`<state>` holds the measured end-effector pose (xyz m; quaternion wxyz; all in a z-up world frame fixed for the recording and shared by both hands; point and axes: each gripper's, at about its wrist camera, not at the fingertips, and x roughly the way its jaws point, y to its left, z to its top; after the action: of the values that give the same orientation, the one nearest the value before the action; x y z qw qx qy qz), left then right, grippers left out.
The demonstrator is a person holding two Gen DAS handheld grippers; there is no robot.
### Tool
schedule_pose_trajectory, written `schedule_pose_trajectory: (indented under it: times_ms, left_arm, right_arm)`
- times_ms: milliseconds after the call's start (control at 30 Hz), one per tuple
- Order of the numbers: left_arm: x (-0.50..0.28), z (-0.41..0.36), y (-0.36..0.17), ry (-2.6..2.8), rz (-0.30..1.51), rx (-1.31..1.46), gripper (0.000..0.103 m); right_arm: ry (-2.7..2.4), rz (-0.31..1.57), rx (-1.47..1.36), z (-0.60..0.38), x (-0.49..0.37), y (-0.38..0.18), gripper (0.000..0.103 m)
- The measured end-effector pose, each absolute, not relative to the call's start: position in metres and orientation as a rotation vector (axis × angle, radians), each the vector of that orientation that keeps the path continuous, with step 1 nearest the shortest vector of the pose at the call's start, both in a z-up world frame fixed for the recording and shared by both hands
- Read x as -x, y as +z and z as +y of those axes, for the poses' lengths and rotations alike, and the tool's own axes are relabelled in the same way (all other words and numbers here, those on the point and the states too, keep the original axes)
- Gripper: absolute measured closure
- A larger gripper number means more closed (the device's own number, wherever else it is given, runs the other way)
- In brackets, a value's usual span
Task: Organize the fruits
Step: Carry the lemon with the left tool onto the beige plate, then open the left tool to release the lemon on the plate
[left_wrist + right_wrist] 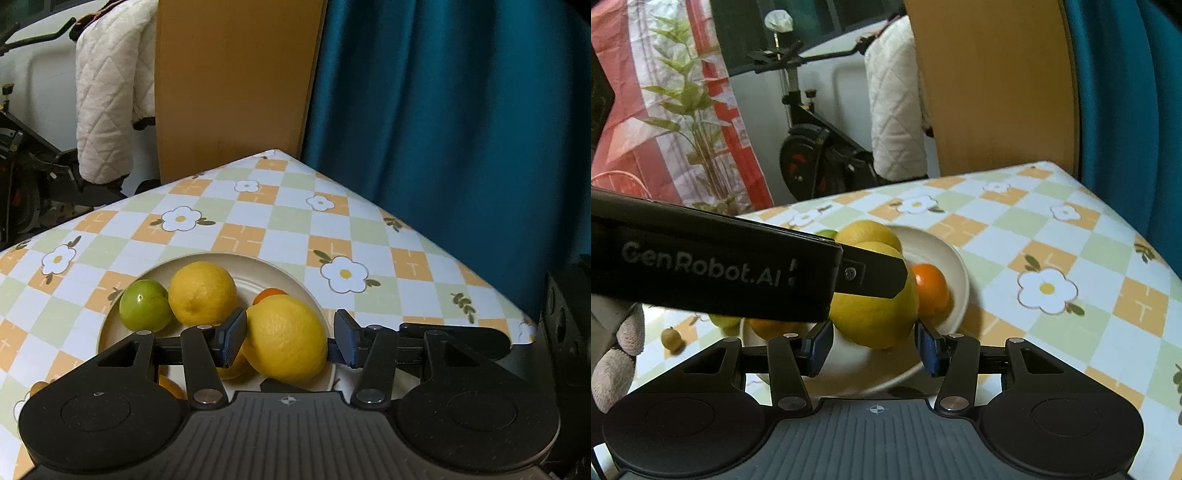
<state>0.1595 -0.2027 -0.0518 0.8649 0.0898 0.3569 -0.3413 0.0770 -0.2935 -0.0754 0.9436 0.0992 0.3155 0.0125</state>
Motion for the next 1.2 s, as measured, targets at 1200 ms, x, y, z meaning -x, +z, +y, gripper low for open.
schedule_pose_trajectory:
  times_ms: [1200]
  left_arm:
    - [-0.178,-0.119,-0.029,-0.507,0.701,-0.048,0.049]
  right_arm:
    - [0.026,0.605,-0.109,-0.274,-0.080,-0.047,0.057]
